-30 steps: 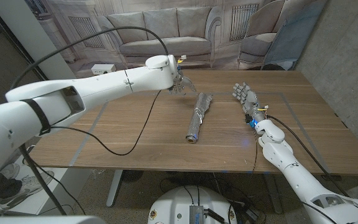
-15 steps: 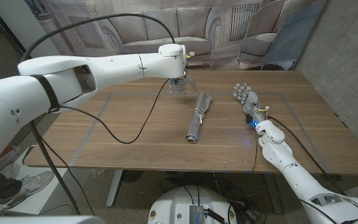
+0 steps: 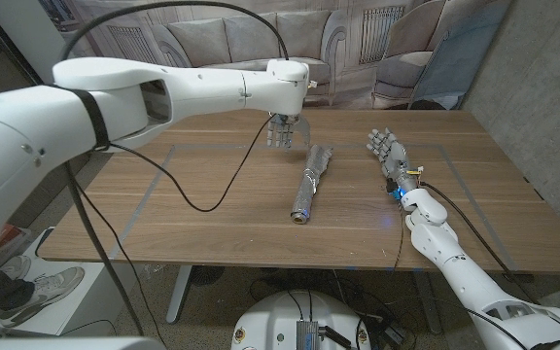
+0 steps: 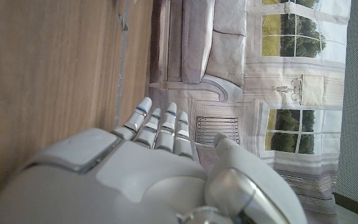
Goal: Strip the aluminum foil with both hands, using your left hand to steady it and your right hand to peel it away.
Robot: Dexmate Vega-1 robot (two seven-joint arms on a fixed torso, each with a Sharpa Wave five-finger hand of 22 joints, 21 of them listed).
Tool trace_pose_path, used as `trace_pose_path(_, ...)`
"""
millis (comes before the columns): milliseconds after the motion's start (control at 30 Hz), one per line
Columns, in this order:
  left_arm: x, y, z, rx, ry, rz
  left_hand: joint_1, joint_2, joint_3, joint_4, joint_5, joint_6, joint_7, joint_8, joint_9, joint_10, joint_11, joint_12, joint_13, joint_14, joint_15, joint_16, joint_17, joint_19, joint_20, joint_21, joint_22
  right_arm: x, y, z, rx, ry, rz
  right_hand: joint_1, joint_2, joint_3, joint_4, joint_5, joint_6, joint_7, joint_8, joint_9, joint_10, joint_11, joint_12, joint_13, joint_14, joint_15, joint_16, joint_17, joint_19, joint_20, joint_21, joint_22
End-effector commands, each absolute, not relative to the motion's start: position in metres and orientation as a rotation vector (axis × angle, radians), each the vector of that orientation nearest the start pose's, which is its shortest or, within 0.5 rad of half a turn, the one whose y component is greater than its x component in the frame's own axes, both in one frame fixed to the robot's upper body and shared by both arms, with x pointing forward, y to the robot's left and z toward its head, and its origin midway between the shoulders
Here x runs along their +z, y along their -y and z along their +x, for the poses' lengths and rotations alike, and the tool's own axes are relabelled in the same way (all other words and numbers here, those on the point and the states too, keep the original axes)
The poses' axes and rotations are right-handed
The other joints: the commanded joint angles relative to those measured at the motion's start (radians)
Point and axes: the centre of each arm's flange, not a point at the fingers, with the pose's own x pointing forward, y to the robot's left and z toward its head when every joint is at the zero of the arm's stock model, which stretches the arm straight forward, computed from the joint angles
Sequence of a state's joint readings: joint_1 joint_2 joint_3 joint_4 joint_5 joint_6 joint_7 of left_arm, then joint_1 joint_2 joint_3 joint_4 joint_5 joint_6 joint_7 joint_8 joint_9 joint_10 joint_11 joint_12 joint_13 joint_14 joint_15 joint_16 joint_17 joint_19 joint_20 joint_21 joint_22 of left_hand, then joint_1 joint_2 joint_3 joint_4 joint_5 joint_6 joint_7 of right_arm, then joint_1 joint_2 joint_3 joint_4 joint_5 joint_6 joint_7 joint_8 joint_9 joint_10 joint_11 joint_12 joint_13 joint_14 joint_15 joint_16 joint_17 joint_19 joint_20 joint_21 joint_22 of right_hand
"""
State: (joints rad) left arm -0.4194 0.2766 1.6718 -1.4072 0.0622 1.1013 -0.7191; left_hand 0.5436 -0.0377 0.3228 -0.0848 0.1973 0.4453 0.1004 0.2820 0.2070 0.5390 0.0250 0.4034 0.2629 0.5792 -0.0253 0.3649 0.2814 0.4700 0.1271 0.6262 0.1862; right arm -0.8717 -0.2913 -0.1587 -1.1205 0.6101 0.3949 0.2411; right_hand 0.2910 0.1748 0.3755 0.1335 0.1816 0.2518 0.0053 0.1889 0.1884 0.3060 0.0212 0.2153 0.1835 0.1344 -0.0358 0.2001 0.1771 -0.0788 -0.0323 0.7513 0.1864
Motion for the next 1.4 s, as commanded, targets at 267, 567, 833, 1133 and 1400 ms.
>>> trace_pose_path(267, 0.144, 0.006, 0.621, -0.111, -0.332, 1.802, -0.018, -0.042, -0.026, 0.004, 0.005, 0.077, 0.014, 0.011, 0.008, 0.067, 0.001, 0.039, 0.009, 0.083, -0.010, 0.027, 0.009, 0.077, -0.013, 0.014, -0.003, -0.076, 0.308, 0.657, 0.226, 0.658, 0.234, -0.012, 0.006, 0.000, -0.003, 0.000, 0.015, 0.000, 0.006, 0.002, 0.008, -0.003, 0.009, 0.004, 0.009, -0.009, 0.000, 0.001, 0.004, -0.091, -0.001, 0.001)
trace_pose_path(567, 0.133, 0.020, 0.624, -0.080, -0.371, 1.864, -0.023, -0.042, -0.031, 0.010, 0.006, 0.085, 0.027, 0.008, 0.009, 0.083, 0.006, 0.047, 0.011, 0.107, -0.012, 0.033, 0.011, 0.099, -0.018, 0.017, -0.004, -0.083, 0.313, 0.656, 0.225, 0.654, 0.250, -0.014, 0.006, 0.000, -0.004, 0.000, 0.016, 0.000, 0.006, 0.002, 0.009, -0.003, 0.008, 0.004, 0.010, -0.009, 0.000, 0.001, 0.005, -0.092, -0.002, 0.001)
trace_pose_path(833, 0.124, 0.028, 0.633, -0.111, -0.390, 1.875, -0.019, -0.033, -0.028, 0.012, 0.008, 0.093, 0.044, 0.006, 0.008, 0.103, 0.016, 0.052, 0.007, 0.129, -0.011, 0.038, 0.012, 0.120, -0.020, 0.020, -0.004, -0.087, 0.317, 0.656, 0.224, 0.654, 0.256, -0.015, 0.006, 0.001, -0.005, 0.000, 0.018, -0.001, 0.006, 0.002, 0.011, -0.002, 0.009, 0.004, 0.011, -0.009, 0.000, 0.000, 0.006, -0.092, -0.003, 0.001)
trace_pose_path(1133, 0.116, 0.035, 0.640, -0.113, -0.395, 1.882, -0.023, -0.033, -0.032, 0.016, 0.007, 0.102, 0.058, 0.003, 0.006, 0.114, 0.015, 0.049, 0.001, 0.151, -0.009, 0.039, 0.005, 0.145, -0.032, 0.024, -0.004, -0.087, 0.321, 0.656, 0.222, 0.654, 0.258, -0.017, 0.006, 0.000, -0.004, 0.000, 0.019, 0.000, 0.006, 0.002, 0.011, -0.004, 0.009, 0.004, 0.011, -0.008, -0.001, 0.001, 0.008, -0.092, -0.003, 0.001)
trace_pose_path(1400, 0.110, 0.037, 0.646, -0.107, -0.411, 1.882, -0.018, -0.022, -0.028, 0.019, 0.007, 0.127, 0.065, 0.009, 0.005, 0.132, 0.015, 0.050, -0.004, 0.169, -0.014, 0.039, -0.001, 0.155, -0.037, 0.023, -0.004, -0.088, 0.325, 0.655, 0.218, 0.655, 0.258, -0.018, 0.006, 0.001, -0.005, 0.000, 0.020, 0.000, 0.006, 0.002, 0.013, -0.003, 0.009, 0.004, 0.012, -0.008, -0.001, 0.000, 0.008, -0.092, -0.004, 0.001)
